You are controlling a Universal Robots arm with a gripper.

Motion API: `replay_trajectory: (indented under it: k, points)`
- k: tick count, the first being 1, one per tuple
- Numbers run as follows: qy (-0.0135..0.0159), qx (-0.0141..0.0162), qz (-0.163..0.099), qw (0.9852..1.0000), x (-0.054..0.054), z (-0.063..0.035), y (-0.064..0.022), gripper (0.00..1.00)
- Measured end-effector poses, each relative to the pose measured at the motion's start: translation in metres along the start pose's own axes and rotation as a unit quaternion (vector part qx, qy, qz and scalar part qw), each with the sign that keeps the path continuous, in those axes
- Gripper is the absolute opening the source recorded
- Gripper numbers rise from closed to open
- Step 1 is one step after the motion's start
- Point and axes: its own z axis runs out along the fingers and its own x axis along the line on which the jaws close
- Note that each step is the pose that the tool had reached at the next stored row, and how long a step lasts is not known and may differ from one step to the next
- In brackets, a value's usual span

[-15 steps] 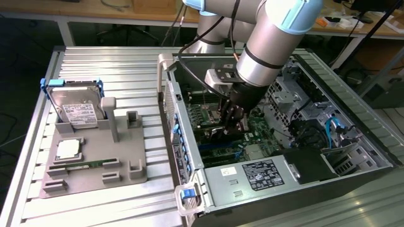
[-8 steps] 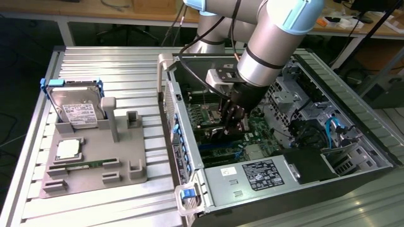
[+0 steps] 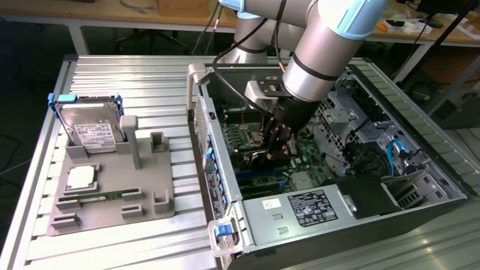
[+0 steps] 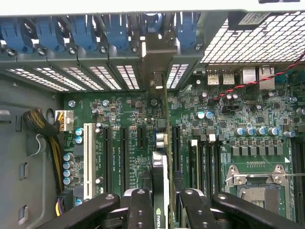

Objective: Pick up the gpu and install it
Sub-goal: 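Insert the gpu into the slot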

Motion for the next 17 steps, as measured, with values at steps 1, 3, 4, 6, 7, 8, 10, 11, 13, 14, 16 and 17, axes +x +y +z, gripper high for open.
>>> replay_trajectory:
  k: [1, 3, 4, 6, 7, 8, 10, 11, 13, 14, 16, 17]
  points:
    - [0.0001, 0.0, 0.0, 1.0, 0.0003, -0.0001, 0.0, 0.27]
    - [0.0001, -0.0001, 0.0, 1.0, 0.0022, -0.0001, 0.0, 0.27]
    - [0.0, 0.0, 0.001, 1.0, 0.0027, 0.0, 0.0, 0.27]
    - [0.0, -0.0001, 0.001, 1.0, 0.0031, 0.0, 0.0, 0.27]
    - [0.0003, -0.0001, 0.001, 1.0, 0.0037, 0.0, 0.0, 0.27]
    - [0.0003, -0.0001, 0.002, 1.0, 0.0043, 0.0, -0.0001, 0.27]
    - [0.0004, -0.0001, 0.002, 1.0, 0.0045, 0.0001, -0.0001, 0.27]
    - [0.0005, -0.0001, 0.002, 1.0, 0.0045, 0.0002, -0.0001, 0.27]
    - [0.0003, 0.0, 0.002, 1.0, 0.0045, 0.0013, -0.0002, 0.27]
    - [0.0006, 0.0, 0.002, 1.0, 0.0045, 0.0021, -0.0004, 0.27]
    - [0.0013, -0.0001, 0.002, 1.0, 0.0044, 0.0039, -0.0006, 0.27]
    - [0.0015, -0.0001, 0.002, 1.0, 0.0045, 0.004, -0.0006, 0.27]
